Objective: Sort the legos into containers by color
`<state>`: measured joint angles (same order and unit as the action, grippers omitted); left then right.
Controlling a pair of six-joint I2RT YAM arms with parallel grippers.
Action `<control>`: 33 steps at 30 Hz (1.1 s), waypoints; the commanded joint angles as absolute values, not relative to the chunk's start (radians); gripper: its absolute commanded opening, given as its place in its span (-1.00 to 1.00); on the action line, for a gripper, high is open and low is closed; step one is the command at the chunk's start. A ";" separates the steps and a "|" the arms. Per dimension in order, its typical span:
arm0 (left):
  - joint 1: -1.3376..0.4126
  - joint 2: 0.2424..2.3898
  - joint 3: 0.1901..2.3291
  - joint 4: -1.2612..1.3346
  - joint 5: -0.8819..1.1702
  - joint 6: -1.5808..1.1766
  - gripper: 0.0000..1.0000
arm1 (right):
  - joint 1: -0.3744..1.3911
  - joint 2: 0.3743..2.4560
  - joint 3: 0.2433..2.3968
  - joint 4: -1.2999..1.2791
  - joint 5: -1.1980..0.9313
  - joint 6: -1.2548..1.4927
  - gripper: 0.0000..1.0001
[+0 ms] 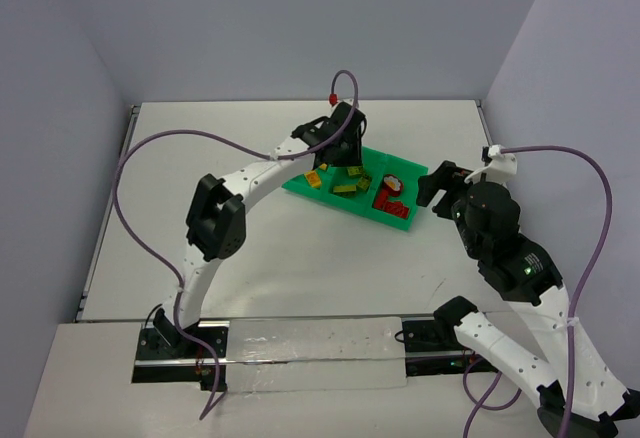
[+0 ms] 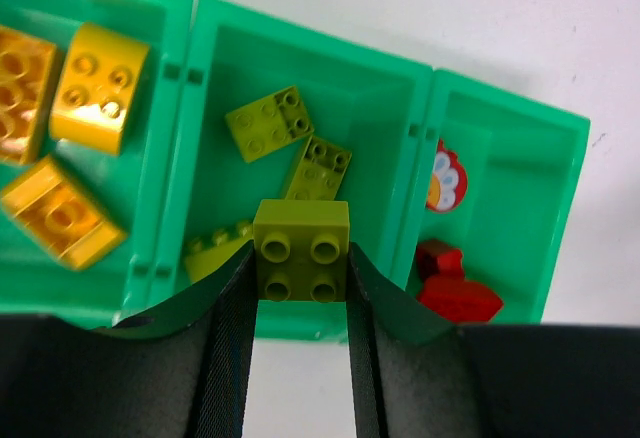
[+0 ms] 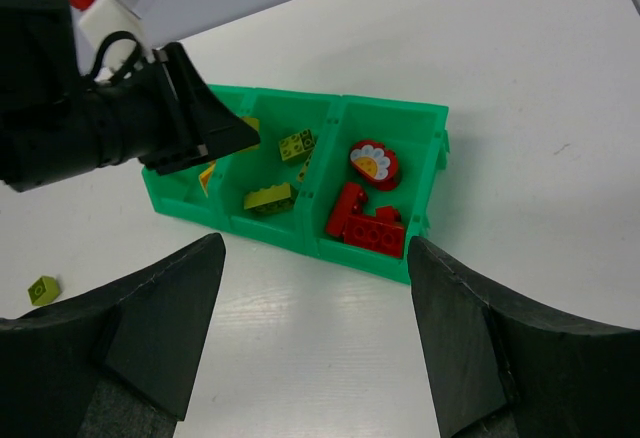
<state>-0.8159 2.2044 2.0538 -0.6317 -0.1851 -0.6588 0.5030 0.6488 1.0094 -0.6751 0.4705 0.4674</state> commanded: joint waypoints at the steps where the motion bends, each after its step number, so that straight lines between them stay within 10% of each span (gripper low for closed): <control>1: -0.815 2.271 2.184 -0.627 -0.144 -0.671 -0.53 | 0.500 0.639 1.049 -0.678 0.508 0.458 0.62; 4: -0.815 2.288 2.204 -0.632 -0.121 -0.669 0.27 | 0.500 0.640 1.051 -0.678 0.511 0.451 0.63; 8: -0.815 2.261 2.194 -0.629 -0.120 -0.664 0.72 | 0.500 0.646 1.051 -0.673 0.511 0.451 0.63; 18: -0.783 1.934 1.896 -0.677 -0.397 -0.649 0.60 | 0.500 0.656 1.044 -0.658 0.500 0.450 0.63; 24: -0.504 1.519 1.291 -0.662 -0.411 -0.789 0.99 | 0.500 0.659 1.017 -0.634 0.491 0.452 0.63; 33: -0.180 1.340 0.955 -0.638 -0.374 -0.790 0.99 | 0.500 0.686 1.009 -0.598 0.450 0.456 0.63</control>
<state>-0.2148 1.3407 0.9812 -0.6633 -0.4025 -0.7791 0.5030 0.6722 1.0069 -0.6500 0.4612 0.4557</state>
